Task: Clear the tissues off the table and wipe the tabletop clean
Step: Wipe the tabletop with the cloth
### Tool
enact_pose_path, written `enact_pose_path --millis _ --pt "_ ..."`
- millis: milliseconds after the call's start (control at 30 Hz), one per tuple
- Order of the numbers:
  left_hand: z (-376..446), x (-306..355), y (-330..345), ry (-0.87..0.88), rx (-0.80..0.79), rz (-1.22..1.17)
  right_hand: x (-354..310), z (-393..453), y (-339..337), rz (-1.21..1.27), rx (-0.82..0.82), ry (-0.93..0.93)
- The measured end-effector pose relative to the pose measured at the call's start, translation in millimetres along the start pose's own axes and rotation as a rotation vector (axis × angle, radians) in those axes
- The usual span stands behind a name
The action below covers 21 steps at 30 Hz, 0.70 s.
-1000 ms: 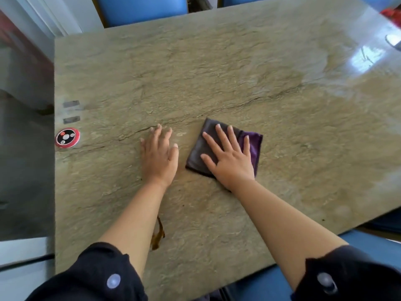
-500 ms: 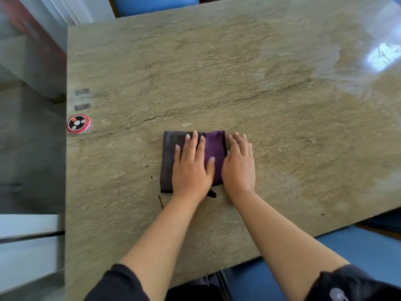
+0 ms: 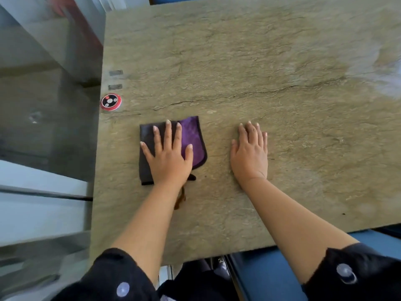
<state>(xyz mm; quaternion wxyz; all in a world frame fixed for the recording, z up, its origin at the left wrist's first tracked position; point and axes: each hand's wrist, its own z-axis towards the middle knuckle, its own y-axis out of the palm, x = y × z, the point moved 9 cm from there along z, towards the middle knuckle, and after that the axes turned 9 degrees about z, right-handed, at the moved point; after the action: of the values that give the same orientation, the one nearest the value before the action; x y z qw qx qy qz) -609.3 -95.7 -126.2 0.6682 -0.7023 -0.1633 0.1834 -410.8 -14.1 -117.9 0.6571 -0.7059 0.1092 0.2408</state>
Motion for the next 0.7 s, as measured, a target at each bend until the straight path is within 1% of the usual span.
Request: enact_pose_path --millis 67,100,133,167,200,300,400,500,600,633,700 --pt "-31.6 18.4 -0.8 0.168 0.033 0.034 -22.1 -12.7 9.0 0.07 -0.027 -0.058" --pt "-34.8 19.8 0.1 0.241 0.028 0.046 -32.8 -20.4 14.9 0.097 -0.037 -0.079" --pt "-29.5 14.0 -0.1 0.277 0.016 0.047 -41.8 -27.5 21.5 0.105 -0.044 -0.098" --pt "-19.4 1.7 -0.5 0.264 0.011 0.048 -48.3 -33.9 27.6 0.091 -0.051 -0.113" --pt "-7.3 -14.9 -1.0 0.213 0.005 0.047 -52.1 -38.2 31.8 0.065 -0.058 -0.123" --pt "20.5 -66.6 3.2 0.002 -0.054 0.027 -53.7 -36.0 35.4 0.024 -0.07 -0.143" --pt "8.2 -86.6 4.7 -0.077 -0.071 -0.002 -54.6 -34.6 36.5 0.003 -0.086 -0.153" --pt "-47.4 -80.3 4.1 -0.106 -0.044 -0.011 -54.9 -36.1 36.7 -0.008 -0.097 -0.15" --pt "-111.5 -66.5 5.3 -0.042 -0.024 0.035 -54.2 -35.6 36.9 0.001 -0.087 -0.15" --pt "-119.6 -66.9 6.0 -0.015 -0.031 0.04 -54.1 -35.4 36.7 0.004 -0.082 -0.15" --pt "-109.8 -77.8 6.5 0.006 -0.05 0.03 -54.7 -35.4 36.6 0.012 -0.076 -0.156"
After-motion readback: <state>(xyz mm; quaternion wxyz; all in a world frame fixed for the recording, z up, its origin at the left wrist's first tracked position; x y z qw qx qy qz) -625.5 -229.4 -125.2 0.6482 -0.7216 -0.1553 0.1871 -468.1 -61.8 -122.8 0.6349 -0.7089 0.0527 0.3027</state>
